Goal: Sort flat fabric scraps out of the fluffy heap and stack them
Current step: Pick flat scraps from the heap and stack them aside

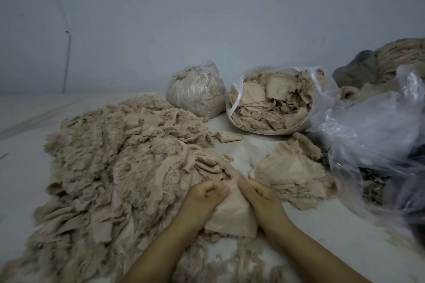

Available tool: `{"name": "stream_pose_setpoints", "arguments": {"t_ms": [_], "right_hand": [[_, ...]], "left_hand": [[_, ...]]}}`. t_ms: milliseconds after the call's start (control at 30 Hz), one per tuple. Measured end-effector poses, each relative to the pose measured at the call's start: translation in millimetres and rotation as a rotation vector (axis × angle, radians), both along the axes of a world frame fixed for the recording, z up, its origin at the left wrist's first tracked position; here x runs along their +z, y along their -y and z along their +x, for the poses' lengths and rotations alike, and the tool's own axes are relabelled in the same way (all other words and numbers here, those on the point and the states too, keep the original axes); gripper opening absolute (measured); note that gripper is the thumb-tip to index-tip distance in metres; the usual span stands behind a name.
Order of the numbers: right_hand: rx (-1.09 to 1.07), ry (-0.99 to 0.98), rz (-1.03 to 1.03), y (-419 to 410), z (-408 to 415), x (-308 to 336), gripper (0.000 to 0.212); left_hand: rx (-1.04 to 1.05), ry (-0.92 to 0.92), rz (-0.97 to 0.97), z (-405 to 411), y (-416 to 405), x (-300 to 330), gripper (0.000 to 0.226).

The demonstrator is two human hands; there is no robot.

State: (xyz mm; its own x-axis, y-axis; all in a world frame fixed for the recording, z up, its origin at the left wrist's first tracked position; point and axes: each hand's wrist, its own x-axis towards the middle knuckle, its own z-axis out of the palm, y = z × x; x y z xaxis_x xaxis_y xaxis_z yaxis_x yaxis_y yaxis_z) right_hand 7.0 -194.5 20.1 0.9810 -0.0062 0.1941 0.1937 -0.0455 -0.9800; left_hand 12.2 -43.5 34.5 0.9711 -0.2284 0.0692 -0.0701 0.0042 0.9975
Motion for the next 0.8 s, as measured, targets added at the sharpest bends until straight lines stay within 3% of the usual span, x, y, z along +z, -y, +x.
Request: {"name": "stream_pose_setpoints", "arguments": {"t_ms": [233,367,467,533,633,800], "right_hand": [[-0.064,0.045,0.028,0.5,2.9,-4.5,0.034],[-0.052,-0.173,0.252,0.4,2.4,-0.1,0.047],[0.16,-0.321,0.276,4.6,0.8,0.7,0.054],[0.172,-0.289,0.232,1.8,-0.8,-0.3,0.04],[-0.054,-0.139,0.232,-4.3,-1.3,4.2,0.018],[-0.203,0.014,0.235,-10.8,-4.3,15.0,0.027]], "left_hand": [[-0.032,-0.025,0.004,-1.2,-3.1,3.2,0.027],[-0.003,-0.078,-0.073,-0.4,-6.6,4.0,0.028],[-0.003,-0.079,-0.094,-0.9,-6.8,4.5,0.022],[-0.016,-0.035,-0.072,-1.9,-3.5,3.6,0.02],[0.047,0.024,-0.058,-1.2,-0.1,3.9,0.021],[0.29,0.004,-0.205,6.5,-2.7,2.7,0.03]]}}
